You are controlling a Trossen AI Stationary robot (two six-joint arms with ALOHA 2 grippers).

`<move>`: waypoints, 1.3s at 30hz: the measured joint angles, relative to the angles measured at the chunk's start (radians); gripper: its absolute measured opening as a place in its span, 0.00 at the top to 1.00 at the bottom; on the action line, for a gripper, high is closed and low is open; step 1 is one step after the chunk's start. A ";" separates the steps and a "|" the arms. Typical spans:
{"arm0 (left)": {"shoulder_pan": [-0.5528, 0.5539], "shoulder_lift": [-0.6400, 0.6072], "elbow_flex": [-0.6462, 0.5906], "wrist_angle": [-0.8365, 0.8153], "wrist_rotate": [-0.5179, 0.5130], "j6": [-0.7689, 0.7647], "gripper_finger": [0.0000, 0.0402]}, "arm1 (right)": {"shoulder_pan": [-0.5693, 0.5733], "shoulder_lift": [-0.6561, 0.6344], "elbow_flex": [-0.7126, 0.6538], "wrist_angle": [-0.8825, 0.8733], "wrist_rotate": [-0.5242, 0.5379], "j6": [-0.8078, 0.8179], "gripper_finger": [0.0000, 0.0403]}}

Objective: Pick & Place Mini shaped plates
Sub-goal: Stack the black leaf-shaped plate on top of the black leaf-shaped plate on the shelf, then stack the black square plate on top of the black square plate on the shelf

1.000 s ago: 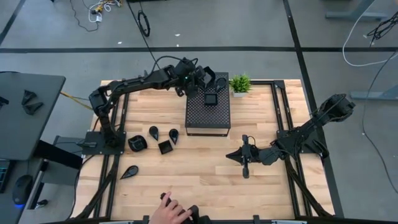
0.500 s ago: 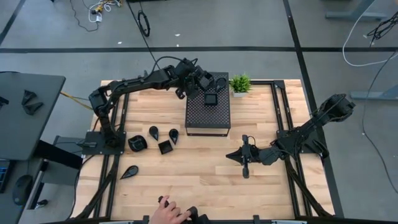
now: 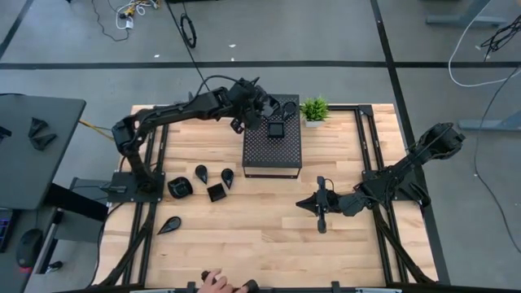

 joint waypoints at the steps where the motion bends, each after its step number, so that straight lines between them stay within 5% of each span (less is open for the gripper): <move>1: -0.010 -0.013 0.007 -0.029 -0.006 -0.020 0.72 | 0.000 0.000 0.000 0.000 0.000 -0.003 0.97; 6: -0.079 -0.069 0.075 -0.149 -0.065 -0.177 0.69 | 0.000 0.000 0.000 -0.009 0.000 -0.007 0.97; 11: -0.214 -0.113 0.170 -0.300 -0.173 -0.685 0.71 | 0.000 0.000 0.000 -0.033 0.000 -0.012 0.97; 16: -0.442 -0.146 0.212 -0.502 -0.180 -1.042 0.81 | 0.000 0.002 0.000 -0.032 0.000 -0.047 0.97; 21: -0.731 -0.146 0.181 -0.647 -0.336 -1.329 0.91 | 0.000 0.003 0.000 -0.027 -0.002 -0.064 0.97; 27: -0.997 -0.144 0.047 -0.678 -0.443 -1.947 0.98 | 0.000 0.003 0.000 -0.027 -0.003 -0.115 0.97; 33: -1.173 -0.142 -0.219 -0.541 -0.495 -2.493 0.95 | -0.001 0.003 0.000 -0.018 -0.003 -0.148 0.97; 39: -1.236 -0.142 -0.509 -0.217 -0.633 -2.596 0.76 | -0.002 0.003 0.000 -0.010 -0.003 -0.161 0.97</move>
